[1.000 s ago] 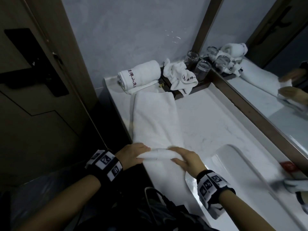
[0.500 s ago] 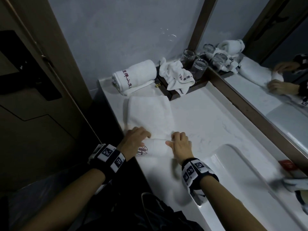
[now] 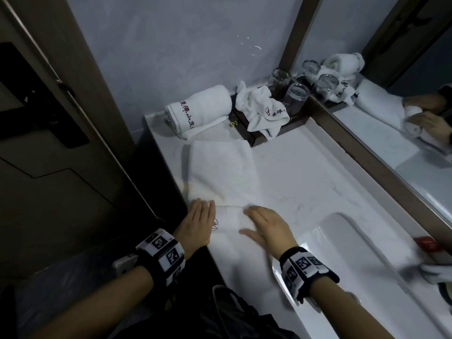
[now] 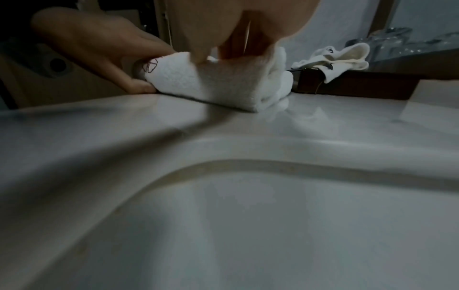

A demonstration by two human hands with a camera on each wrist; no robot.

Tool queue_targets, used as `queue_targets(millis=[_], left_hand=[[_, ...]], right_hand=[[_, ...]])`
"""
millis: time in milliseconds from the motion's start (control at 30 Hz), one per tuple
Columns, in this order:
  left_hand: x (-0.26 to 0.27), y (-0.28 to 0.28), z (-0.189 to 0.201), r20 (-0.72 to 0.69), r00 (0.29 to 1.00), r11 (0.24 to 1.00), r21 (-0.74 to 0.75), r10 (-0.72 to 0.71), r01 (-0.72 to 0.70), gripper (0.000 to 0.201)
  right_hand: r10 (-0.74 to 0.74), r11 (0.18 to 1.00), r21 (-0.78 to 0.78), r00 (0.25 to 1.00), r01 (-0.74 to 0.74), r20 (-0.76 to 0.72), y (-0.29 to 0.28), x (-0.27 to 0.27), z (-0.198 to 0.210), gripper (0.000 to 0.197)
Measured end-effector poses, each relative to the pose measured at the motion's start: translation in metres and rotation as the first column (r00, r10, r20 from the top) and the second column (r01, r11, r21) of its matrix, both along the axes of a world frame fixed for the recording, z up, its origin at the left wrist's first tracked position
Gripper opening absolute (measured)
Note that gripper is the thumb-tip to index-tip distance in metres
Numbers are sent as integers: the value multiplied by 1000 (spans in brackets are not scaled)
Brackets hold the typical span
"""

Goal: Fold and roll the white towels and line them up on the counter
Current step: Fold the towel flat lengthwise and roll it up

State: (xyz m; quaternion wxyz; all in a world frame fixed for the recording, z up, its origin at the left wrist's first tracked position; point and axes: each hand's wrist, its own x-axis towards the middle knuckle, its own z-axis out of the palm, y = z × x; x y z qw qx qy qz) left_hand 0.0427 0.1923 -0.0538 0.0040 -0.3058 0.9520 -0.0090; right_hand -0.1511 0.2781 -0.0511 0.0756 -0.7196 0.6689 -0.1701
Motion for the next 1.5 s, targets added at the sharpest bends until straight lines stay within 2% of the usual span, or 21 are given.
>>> queue_targets(millis=[100,167,233,333,400,500,567,667,833,867,933,1000,1067,1133,1200,1267,1300,1367,1400,1467,1500], left_hand=[[-2,4,-5,27,999,996,-76,40,-37,41],[1,4,-13,14,1000,986,-166,8,-6,34],[2,4,-13,-4,1000,986,-165,-20,19,32],[-4,3,-4,-87,996,997,-81,-22,15,17],[-5,0,2,-148,989,999,41,0,6,33],[5,-7,17,-218,975,980,201,45,0,53],[13,-17,19,-260,959,918,397,108,4,48],[23,-31,21,-291,924,767,641,247,-4,41],[22,-54,23,-211,902,578,814,376,-50,26],[19,-56,21,-208,902,583,810,378,-58,24],[13,-56,17,-218,925,720,689,310,-79,25],[6,-45,18,-282,944,892,451,169,-25,33],[2,-32,15,-324,945,963,263,38,51,41],[0,-23,13,-271,963,991,128,0,36,46],[-2,-20,12,-203,979,996,86,-15,33,49],[-4,-20,8,-168,985,998,45,-35,43,48],[-5,-21,8,-160,986,998,34,-40,46,45],[-8,-27,9,-188,980,998,27,-57,63,37],[-9,-31,11,-190,980,995,65,-56,69,45],[-7,-38,16,-186,982,984,171,-24,56,69],[-6,-40,18,-202,979,979,197,-5,45,72]], right_hand=[[42,998,57,996,-38,-75,-2,-5,3,58],[7,993,115,1000,-5,-15,-4,-3,1,59],[-42,990,136,997,33,70,-7,-2,-1,55],[-113,982,167,987,93,114,-12,-5,-2,52],[-175,969,197,975,146,135,-14,-8,-3,52],[-305,921,331,910,207,281,-17,-12,0,49],[-372,879,443,833,175,410,-19,-17,1,42],[-459,821,558,720,119,521,-20,-25,3,32],[-607,768,596,568,236,556,-32,-25,-3,32],[-623,760,593,560,267,546,-37,-23,-4,34],[-641,748,587,570,311,514,-50,-19,-4,38],[-666,719,605,590,342,457,-64,-18,0,43],[-692,687,627,596,369,407,-78,-18,3,46],[-714,655,636,608,408,345,-87,-13,7,50],[-685,656,567,708,497,172,-90,-6,7,53],[-543,791,314,839,526,-38,-83,4,6,43],[-449,877,148,889,457,-85,-77,6,5,34],[-278,958,-96,959,272,-59,-65,8,4,16],[-209,969,-148,977,200,-43,-57,7,2,16],[-132,984,-122,991,133,16,-45,3,-1,26],[-109,991,-70,993,112,41,-42,-1,-3,39]])
